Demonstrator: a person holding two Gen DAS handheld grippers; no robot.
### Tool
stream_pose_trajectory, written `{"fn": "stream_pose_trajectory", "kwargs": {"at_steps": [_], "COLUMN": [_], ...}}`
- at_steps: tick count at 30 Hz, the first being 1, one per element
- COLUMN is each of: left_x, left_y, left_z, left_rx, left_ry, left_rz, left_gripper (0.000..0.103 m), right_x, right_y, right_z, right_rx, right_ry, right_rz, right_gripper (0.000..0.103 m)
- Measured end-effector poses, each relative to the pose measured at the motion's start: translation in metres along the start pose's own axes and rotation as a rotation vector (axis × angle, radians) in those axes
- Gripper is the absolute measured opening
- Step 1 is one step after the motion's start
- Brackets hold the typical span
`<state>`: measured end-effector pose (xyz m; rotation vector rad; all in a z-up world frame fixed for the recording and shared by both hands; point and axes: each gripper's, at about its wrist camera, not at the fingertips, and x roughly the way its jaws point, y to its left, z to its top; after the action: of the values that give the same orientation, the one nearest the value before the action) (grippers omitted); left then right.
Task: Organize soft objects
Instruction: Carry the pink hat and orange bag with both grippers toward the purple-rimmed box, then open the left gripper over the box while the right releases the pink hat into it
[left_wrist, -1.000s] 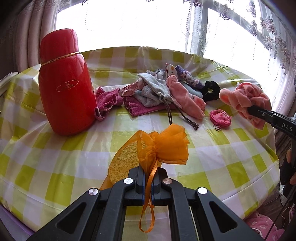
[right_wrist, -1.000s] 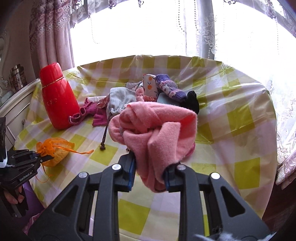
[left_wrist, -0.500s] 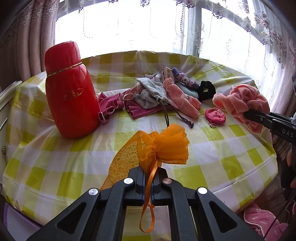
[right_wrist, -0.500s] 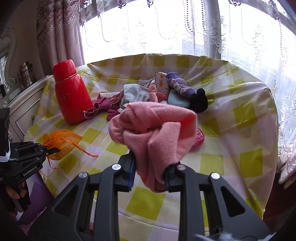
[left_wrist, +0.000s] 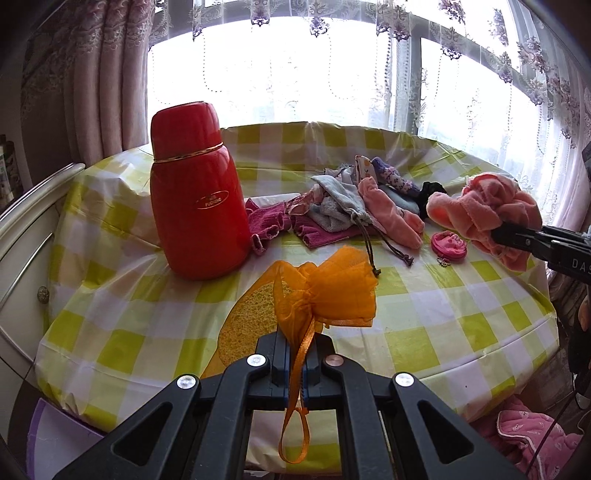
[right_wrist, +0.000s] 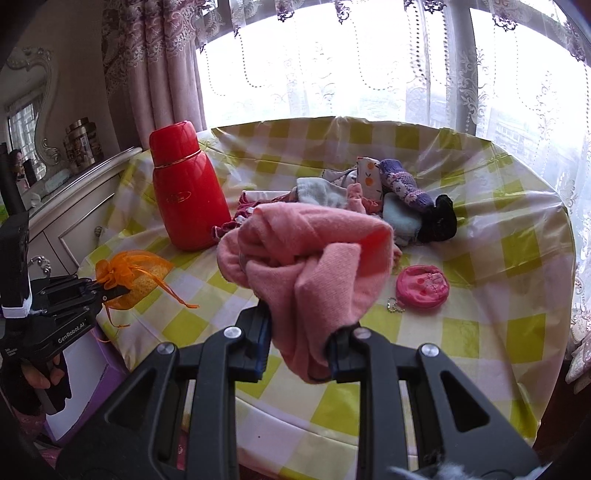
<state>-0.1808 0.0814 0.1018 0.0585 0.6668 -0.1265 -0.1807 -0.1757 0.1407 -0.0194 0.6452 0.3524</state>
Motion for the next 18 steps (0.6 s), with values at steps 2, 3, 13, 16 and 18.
{"fn": "stream_pose_trajectory", "kwargs": {"at_steps": [2,3,13,16,18], "left_x": [-0.005,-0.008,-0.042,-0.051,-0.057], "left_y": [0.006,0.01,0.061,0.081,0.094], "left_z": [-0.002,-0.004,-0.037,-0.053,-0.063], "left_rx": [-0.004,-0.005,-0.097,-0.149,-0.186], "left_ry": [-0.002,-0.003,0.001,0.02,0.031], "left_rz": [0.015,0.024,0.13,0.173,0.203], "left_gripper": [0.004,0.004,0.004,0.004,0.004], "right_x": [0.001,0.002,0.013,0.02,0.026], "right_y": [0.014,0.02,0.095,0.119,0.136], "right_z": [0.001,0.002,0.007,0.005,0.004], "right_rx": [-0.031,-0.044,-0.181,-0.221,-0.252], "right_ry": [0.004,0.007,0.046,0.074,0.1], "right_rz": [0.016,0.029,0.191,0.246,0.288], "right_gripper": [0.028,0.028,0.028,0.028,0.028]}}
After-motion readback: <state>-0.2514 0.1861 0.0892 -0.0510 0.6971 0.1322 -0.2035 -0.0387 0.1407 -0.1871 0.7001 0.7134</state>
